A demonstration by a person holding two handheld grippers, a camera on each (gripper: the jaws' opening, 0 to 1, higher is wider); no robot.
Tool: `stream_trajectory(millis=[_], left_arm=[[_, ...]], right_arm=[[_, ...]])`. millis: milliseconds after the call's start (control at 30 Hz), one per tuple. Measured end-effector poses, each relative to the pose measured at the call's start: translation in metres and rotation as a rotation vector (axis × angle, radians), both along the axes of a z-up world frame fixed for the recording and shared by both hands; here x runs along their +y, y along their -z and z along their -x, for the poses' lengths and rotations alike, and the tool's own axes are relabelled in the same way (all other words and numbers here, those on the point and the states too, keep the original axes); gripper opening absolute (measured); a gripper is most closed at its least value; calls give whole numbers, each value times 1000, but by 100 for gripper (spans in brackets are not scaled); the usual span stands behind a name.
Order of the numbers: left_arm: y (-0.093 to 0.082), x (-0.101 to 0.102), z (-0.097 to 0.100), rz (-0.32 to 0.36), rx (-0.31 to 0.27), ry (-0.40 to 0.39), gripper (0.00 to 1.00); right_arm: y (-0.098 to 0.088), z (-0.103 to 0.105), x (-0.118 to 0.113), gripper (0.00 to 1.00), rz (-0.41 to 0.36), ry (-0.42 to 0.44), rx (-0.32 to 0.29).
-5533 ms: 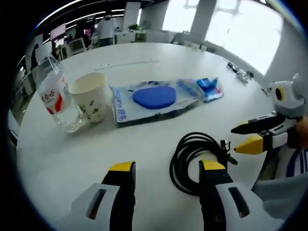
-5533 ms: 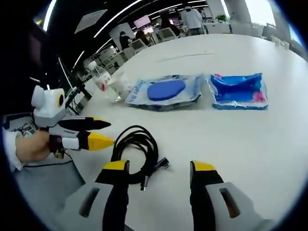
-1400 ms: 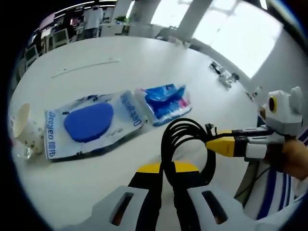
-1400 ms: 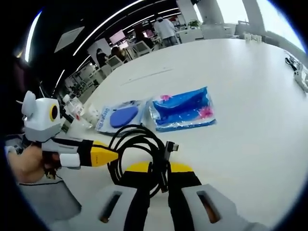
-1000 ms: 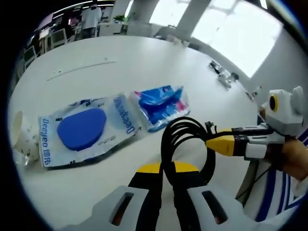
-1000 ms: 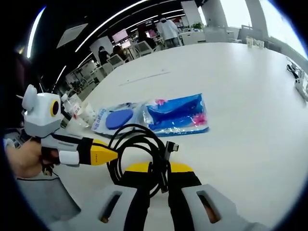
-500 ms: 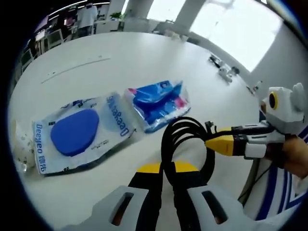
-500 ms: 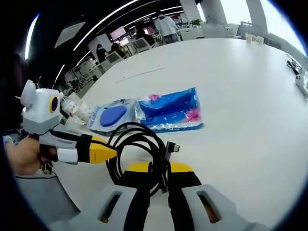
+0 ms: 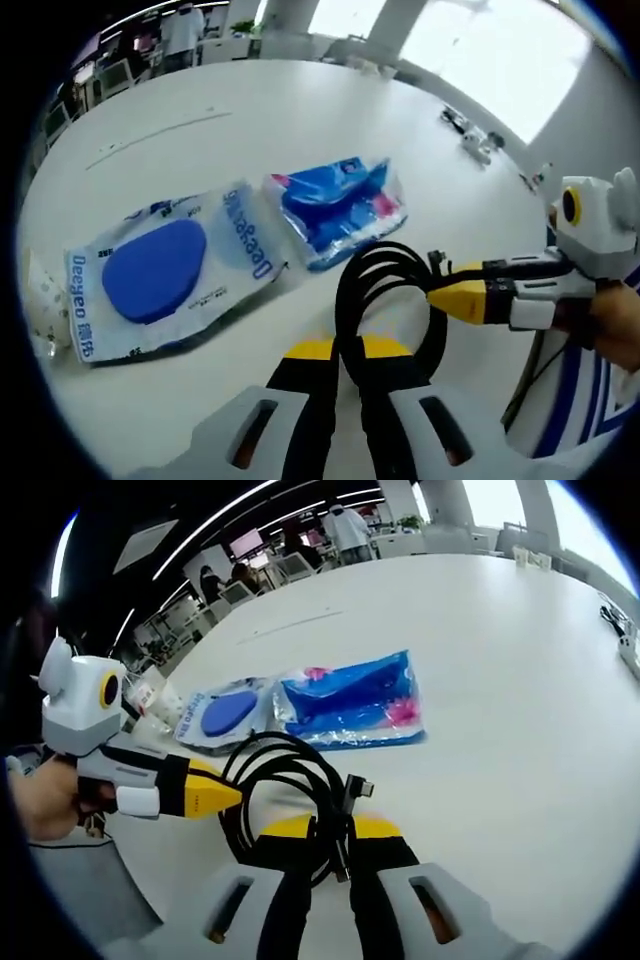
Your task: Arrange the tabletop items into an orderly group along one side of the table until the central work area is clear of visible clutter.
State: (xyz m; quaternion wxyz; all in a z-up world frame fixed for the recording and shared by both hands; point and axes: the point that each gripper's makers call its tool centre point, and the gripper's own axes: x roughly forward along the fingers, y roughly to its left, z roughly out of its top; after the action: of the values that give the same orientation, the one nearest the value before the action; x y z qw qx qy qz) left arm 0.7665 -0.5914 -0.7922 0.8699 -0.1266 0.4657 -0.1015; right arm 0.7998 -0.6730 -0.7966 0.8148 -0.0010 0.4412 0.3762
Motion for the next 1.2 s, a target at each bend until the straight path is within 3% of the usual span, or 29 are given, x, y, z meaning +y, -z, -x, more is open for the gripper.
stream_trajectory(millis=[667,1033,1200], left_arm=[[16,-1,0,-25,20,-5,3],[17,0,-3,12,26,-33,3],[18,-3,-2,-5,16,-27,3]], right_arm=[[17,-1,-2,10,21,-3,1],[17,-3,-3,9,4,24,4],[17,-3,-3,9,-8,18,-11]])
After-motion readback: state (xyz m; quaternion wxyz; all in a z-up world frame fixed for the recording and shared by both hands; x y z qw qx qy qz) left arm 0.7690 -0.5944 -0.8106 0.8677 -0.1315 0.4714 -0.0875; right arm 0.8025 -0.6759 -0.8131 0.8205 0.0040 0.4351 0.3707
